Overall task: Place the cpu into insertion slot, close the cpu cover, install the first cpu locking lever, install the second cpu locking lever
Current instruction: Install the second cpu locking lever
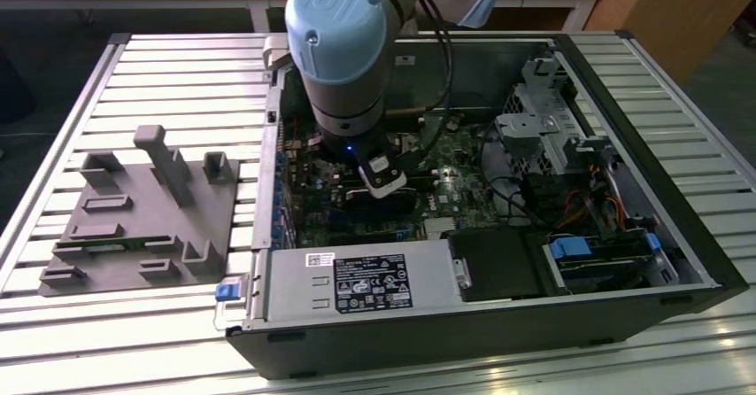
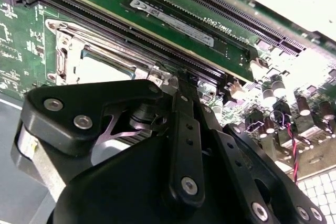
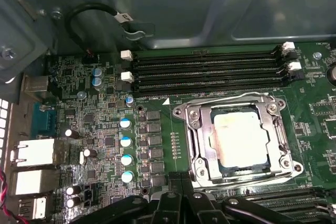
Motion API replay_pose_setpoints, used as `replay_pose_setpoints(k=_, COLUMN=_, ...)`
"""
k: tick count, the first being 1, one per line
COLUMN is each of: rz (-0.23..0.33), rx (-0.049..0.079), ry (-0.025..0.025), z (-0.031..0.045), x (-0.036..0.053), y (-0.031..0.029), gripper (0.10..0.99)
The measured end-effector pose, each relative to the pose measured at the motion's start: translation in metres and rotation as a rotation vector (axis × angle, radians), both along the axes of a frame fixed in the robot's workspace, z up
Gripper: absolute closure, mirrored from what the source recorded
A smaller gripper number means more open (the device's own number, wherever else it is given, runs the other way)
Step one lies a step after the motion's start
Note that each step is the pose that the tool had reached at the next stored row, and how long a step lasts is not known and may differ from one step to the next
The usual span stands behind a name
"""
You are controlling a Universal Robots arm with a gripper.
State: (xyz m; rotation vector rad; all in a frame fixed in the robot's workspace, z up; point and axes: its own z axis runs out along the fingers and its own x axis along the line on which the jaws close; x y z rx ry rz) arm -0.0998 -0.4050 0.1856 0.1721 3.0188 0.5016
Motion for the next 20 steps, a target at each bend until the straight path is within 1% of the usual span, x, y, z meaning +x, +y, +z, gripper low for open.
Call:
replay_pose_setpoints(k=3, rz=0.000, rx=0.001, ry=-0.0004, z=0.0051, x=0.0001, y=0.0002, gripper=0.980)
replay_pose_setpoints(k=10, rz=0.000, rx=0.000, ry=-0.0002, z=0.0251, x=0.0000, y=0.0000, gripper=0.980)
replay_pose_setpoints(k=12, rz=0.000, rx=-0.001, ry=-0.0001, z=0.0291, x=0.0001, y=0.0000, gripper=0.980)
replay_pose_setpoints(k=13, rz=0.000, rx=-0.005, ry=-0.0002, z=0.0301, x=0.0004, y=0.0001, gripper=0.980)
replay_pose_setpoints(k=14, rz=0.000, rx=-0.012, ry=-0.0003, z=0.0309, x=0.0008, y=0.0001, gripper=0.980)
replay_pose_setpoints(k=16, rz=-0.002, rx=-0.031, ry=0.0000, z=0.0317, x=0.0028, y=0.0000, gripper=0.980)
replay_pose_setpoints(k=18, rz=-0.004, rx=-0.045, ry=0.0000, z=0.0316, x=0.0065, y=0.0000, gripper=0.980)
replay_pose_setpoints(k=20, rz=-0.006, rx=-0.057, ry=0.0003, z=0.0316, x=0.0118, y=0.0000, gripper=0.980)
